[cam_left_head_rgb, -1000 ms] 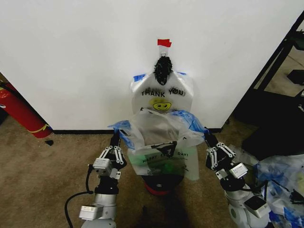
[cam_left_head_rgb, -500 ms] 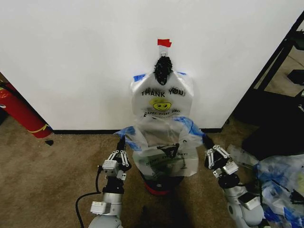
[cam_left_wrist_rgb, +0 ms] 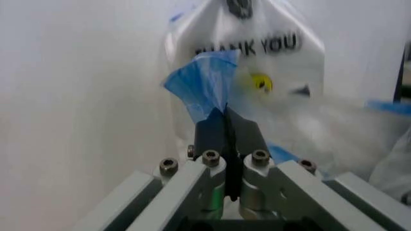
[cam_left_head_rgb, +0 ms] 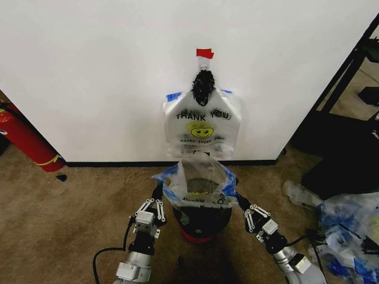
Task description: Pick up the garbage bag from the wall and place it over the trash bin.
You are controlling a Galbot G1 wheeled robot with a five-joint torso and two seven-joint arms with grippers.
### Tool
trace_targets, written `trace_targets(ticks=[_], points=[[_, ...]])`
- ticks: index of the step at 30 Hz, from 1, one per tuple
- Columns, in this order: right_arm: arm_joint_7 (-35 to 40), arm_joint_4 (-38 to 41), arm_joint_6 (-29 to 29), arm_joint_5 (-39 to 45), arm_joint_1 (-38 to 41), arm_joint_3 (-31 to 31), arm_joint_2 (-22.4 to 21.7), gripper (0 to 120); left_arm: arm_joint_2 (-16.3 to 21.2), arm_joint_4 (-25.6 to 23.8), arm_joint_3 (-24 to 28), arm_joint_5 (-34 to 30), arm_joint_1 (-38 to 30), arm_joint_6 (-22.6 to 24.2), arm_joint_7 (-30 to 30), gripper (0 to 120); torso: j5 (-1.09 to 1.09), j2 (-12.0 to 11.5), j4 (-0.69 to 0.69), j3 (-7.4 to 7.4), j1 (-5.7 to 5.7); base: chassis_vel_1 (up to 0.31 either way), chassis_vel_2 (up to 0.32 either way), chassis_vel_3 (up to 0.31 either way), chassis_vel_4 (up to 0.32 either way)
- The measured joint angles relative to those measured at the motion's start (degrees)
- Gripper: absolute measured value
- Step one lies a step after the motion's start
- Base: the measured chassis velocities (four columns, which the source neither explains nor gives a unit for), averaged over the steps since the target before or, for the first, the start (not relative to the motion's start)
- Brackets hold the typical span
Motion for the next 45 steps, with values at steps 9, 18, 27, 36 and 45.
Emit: trace_targets(ticks=[9, 18, 27, 36, 45], points=[[-4.0, -0.1, 0.0, 3.9, -4.8, -0.1, -6.5, 0, 5.2, 1.3, -0.8, 7.5, 2.9, -0.2, -1.4, 0, -0.01, 0.0, -0.01, 0.0, 0.0, 0.0, 0.0, 0.0, 0.0], [-8.3, -3.5, 0.0, 7.7, -6.2, -0.5, -7.1, 0, 6.5, 3.7, -1.2, 12.6, 5.2, -0.9, -4.3, 0, -0.01, 0.0, 0.0, 0.0, 0.0, 0.0, 0.0, 0.0, 0.0], [-13.7, -12.1, 0.0, 12.2, -3.5, -1.3, -5.0, 0, 5.7, 8.1, -1.4, 14.5, 5.2, 0.2, -8.0, 0, -0.01, 0.0, -0.01, 0.0, 0.0, 0.0, 0.0, 0.0, 0.0], [-17.6, -16.1, 0.0, 14.0, -1.9, -2.0, -2.8, 0, 6.4, 10.5, -0.8, 14.2, 4.7, 0.2, -8.3, 0, -0.01, 0.0, -0.01, 0.0, 0.0, 0.0, 0.0, 0.0, 0.0], [-19.7, -19.0, 0.0, 10.5, 0.5, -1.8, -1.6, 0, 6.8, 14.0, -0.4, 14.6, 3.5, 0.1, -6.8, 0, -0.01, 0.0, -0.01, 0.0, 0.0, 0.0, 0.0, 0.0, 0.0]])
